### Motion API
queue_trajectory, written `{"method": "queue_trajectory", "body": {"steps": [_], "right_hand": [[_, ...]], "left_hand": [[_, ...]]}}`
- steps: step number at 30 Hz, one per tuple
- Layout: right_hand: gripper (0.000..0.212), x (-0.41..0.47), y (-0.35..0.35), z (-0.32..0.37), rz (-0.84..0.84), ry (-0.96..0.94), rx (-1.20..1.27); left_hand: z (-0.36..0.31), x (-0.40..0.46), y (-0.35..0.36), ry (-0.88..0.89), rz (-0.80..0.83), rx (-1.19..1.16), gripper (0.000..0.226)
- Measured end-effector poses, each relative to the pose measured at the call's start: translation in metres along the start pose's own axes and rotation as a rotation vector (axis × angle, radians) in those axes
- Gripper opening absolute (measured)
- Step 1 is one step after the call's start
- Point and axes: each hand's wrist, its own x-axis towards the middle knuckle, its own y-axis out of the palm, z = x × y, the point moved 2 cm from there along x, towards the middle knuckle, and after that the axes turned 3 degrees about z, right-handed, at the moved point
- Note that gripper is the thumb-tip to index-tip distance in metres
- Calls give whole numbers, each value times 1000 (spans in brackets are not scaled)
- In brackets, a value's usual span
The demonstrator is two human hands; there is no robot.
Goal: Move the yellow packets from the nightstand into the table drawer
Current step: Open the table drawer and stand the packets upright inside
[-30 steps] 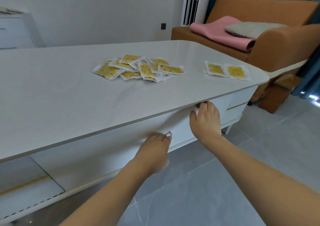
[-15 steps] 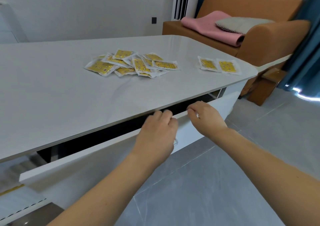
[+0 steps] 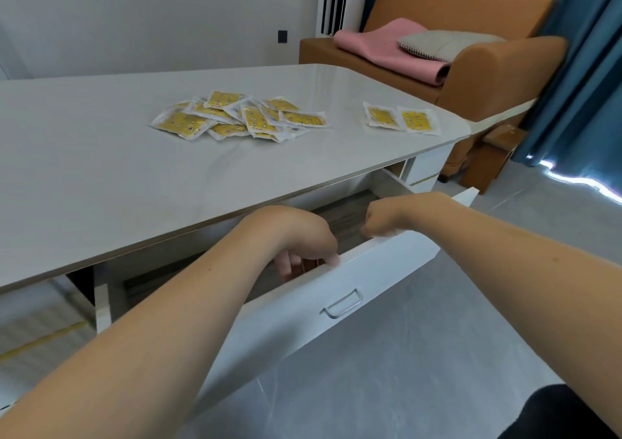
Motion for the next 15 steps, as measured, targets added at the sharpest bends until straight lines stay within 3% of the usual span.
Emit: {"method": "queue_trajectory", "body": {"steps": [7,15], "right_hand": [[22,-23,11,-7,276,58,22],[26,-22,14,-12,344,79,84]], "left_hand": [[-9,-2,27,25,335,-203,35],[-18,-2,26,40,367,-176,38]]}}
